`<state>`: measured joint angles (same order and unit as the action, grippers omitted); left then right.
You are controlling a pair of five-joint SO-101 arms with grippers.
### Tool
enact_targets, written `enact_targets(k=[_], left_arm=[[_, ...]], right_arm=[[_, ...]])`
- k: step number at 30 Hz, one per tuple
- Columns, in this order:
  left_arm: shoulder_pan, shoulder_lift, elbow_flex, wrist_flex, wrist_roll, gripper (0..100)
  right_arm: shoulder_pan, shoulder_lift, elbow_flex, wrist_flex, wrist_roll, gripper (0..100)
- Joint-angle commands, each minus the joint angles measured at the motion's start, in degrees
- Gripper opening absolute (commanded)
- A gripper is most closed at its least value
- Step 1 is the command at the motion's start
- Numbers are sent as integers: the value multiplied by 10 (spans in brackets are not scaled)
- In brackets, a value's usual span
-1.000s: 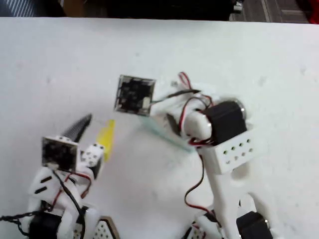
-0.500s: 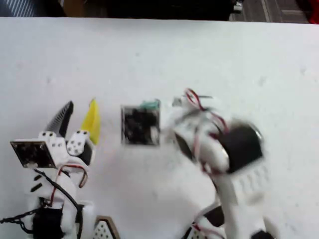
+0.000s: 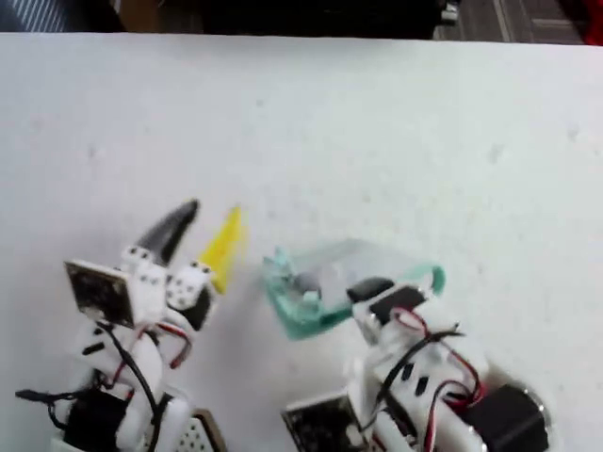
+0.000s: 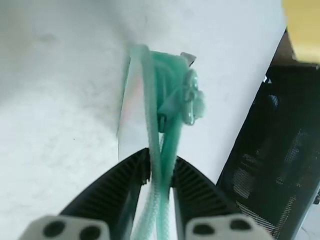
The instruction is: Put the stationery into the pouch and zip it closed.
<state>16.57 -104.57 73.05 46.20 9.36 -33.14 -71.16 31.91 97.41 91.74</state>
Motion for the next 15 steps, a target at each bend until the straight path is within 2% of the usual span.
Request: enact_targets(k=[1,5,8,15], left_arm=[[74,2,14,-34,-21,168],[137,2,77,-78,-91,128],[175,2,95,-76,-114,118],[185,1,91,-33,-119,120]], right_arm=[[-23,-12,30,11,12,17],[-63,-20,24,11,11,17],[-69,-16,-11,4,-17,17],[-68,-16,-67,-11,-62,17]])
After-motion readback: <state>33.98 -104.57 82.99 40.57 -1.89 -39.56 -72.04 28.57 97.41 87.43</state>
